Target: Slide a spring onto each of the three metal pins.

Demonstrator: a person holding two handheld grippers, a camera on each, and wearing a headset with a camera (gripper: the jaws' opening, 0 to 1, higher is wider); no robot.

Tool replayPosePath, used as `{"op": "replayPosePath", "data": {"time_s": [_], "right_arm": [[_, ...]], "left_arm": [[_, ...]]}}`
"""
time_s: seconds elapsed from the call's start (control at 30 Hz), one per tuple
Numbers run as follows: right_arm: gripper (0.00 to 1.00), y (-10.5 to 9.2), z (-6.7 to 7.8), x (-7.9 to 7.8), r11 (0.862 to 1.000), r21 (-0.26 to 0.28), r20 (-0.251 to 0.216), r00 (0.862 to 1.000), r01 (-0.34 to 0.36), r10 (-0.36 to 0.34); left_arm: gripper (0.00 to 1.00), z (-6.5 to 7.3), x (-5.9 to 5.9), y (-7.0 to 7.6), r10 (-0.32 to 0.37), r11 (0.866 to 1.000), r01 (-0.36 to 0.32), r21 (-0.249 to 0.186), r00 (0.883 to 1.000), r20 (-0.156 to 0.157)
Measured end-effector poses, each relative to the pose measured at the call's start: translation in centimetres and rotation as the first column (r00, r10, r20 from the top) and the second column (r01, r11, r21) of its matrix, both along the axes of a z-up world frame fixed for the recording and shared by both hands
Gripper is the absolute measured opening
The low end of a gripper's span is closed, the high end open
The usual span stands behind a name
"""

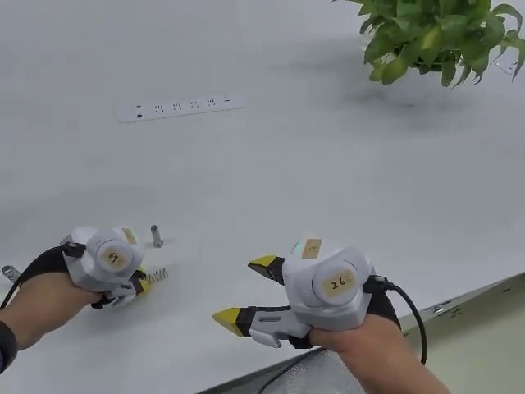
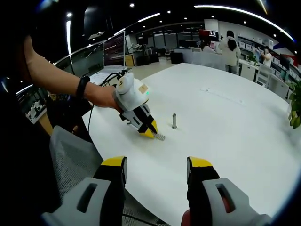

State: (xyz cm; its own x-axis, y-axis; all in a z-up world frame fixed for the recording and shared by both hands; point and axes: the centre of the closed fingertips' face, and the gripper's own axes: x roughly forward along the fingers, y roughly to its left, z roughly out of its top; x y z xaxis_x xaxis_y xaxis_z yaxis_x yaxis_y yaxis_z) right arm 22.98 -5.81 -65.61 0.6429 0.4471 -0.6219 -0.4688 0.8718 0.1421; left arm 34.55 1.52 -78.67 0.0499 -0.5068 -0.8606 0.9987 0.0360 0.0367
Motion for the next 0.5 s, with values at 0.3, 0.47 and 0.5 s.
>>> {"op": "replayPosePath", "data": {"time_s": [0.3,0.47,0.5], "right_arm": [[0.49,0.9,0.0,0.4,1.000,0.006,0.000,1.000,-0.020,0.020],[0.49,1.3,0.2,0.6,1.000,0.012,0.003,1.000,-0.027,0.027],[0.49,1.3,0.2,0.6,1.000,0.011,0.005,1.000,-0.029,0.029]], "left_arm": [[0.03,1.5,-0.1,1.3,0.059,0.997,-0.058,-0.051,0.998,0.015],[0.03,3.2,-0.2,1.8,0.095,0.992,-0.091,-0.091,0.995,0.039],[0.03,3.6,-0.3,1.7,0.103,0.989,-0.098,-0.108,0.994,0.041]]}}
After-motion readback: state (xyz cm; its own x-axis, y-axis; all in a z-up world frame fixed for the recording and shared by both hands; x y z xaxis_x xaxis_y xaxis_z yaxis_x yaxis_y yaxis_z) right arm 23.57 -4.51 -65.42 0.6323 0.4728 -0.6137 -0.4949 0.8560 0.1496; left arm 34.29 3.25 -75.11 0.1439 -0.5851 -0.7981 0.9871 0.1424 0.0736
